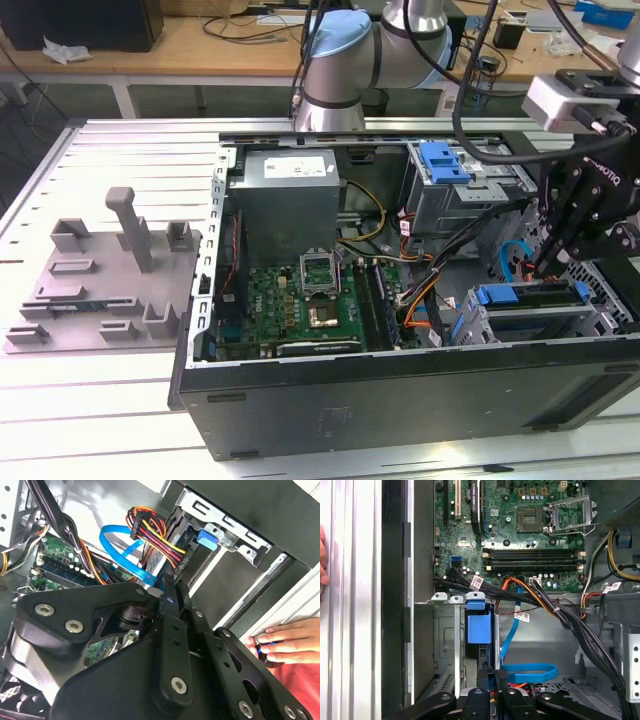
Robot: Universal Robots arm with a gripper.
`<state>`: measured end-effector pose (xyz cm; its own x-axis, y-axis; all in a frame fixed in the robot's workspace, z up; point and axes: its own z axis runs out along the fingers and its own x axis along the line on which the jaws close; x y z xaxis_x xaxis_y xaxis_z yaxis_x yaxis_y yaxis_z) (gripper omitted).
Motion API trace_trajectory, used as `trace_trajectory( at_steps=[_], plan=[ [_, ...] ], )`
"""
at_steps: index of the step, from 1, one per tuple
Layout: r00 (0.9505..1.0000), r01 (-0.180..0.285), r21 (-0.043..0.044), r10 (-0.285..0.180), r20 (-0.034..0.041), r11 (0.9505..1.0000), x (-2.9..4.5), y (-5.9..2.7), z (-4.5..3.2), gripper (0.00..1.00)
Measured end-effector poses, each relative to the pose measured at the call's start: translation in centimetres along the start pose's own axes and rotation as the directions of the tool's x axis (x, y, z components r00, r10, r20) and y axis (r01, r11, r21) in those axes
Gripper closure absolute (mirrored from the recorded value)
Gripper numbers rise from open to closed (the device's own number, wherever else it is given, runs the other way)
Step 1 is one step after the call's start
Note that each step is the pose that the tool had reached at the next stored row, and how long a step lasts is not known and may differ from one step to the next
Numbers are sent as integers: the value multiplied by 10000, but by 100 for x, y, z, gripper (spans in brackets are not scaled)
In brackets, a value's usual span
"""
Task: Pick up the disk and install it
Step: 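Insert the second disk wire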
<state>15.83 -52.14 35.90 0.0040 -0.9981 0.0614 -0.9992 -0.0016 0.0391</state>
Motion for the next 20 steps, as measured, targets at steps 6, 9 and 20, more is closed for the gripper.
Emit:
trace_trajectory(
  at_steps=[6, 9, 20],
  plan=[
    [10000, 0, 0, 0, -3, 10000, 4, 0, 19, 84],
    [10000, 0, 1, 0, -3, 10000, 4, 0, 27, 84],
    [10000, 0, 0, 0, -4, 10000, 1, -1, 82, 84]
  ],
)
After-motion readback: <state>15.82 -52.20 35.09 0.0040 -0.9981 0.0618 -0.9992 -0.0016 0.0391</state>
